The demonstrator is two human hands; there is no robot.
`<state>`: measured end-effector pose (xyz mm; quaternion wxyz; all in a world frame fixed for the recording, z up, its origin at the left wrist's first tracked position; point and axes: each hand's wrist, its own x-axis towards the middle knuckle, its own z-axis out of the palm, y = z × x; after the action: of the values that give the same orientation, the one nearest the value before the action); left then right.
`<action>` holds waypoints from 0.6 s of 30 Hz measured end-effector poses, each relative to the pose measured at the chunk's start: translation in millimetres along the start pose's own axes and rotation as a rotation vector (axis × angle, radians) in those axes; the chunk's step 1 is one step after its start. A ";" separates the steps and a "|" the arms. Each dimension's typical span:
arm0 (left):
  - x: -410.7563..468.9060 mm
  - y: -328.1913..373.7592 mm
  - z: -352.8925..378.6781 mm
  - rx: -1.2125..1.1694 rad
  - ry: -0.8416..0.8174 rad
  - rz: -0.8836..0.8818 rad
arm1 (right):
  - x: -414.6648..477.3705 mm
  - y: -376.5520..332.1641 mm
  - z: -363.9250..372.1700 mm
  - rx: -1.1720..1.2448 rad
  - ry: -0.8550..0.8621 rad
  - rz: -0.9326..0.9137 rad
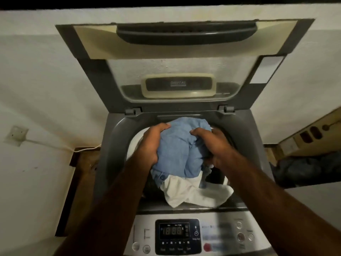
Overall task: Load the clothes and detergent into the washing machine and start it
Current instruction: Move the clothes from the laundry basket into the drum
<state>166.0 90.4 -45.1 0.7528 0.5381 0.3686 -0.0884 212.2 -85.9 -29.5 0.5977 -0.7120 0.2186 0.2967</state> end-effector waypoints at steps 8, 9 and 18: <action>45.3 -46.0 -2.8 0.184 0.130 0.132 | 50.3 45.4 14.6 -0.073 0.103 0.156; 47.5 -53.8 -4.6 0.179 0.140 0.099 | 55.7 54.2 15.2 -0.068 0.100 0.175; 58.8 -71.5 -8.2 0.177 0.146 -0.070 | 64.5 67.6 12.2 -0.022 0.004 0.308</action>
<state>166.3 84.1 -137.8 0.6700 0.5942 0.4317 -0.1075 212.2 -83.9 -123.7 0.5369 -0.6770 0.3233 0.3858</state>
